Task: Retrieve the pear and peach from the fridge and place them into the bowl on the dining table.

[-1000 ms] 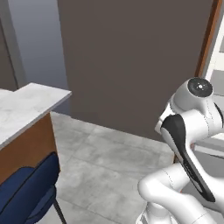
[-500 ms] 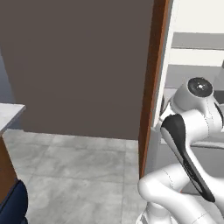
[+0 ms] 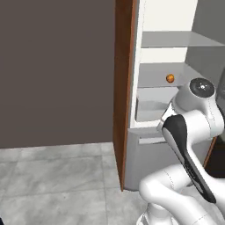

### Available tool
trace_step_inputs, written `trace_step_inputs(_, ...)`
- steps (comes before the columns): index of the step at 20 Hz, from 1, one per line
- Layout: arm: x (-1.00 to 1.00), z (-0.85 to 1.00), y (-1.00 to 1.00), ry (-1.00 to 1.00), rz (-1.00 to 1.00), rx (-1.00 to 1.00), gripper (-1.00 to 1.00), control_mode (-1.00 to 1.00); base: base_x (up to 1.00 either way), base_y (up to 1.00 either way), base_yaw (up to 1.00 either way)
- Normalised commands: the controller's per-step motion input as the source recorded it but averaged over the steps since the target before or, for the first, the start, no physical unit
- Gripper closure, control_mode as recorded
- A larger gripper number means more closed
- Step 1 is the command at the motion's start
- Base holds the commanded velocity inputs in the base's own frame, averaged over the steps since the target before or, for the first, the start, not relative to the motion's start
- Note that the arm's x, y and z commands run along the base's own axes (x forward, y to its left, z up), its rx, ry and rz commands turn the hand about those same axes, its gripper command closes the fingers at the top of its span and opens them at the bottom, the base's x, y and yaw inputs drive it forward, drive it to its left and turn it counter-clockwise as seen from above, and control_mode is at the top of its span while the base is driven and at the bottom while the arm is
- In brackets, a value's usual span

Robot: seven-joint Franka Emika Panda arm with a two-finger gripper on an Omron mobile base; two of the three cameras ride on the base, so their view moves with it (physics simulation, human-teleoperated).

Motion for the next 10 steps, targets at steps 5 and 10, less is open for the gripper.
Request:
trace_step_inputs(5, 0.00, 0.00, 0.00, 0.00, 0.00, 0.00, -1.00, 1.00, 0.43, -0.19, -0.36)
trace_step_inputs(10, 0.00, 0.00, 0.00, 0.00, 0.00, 0.00, -1.00, 1.00, 0.58, -0.07, -0.21)
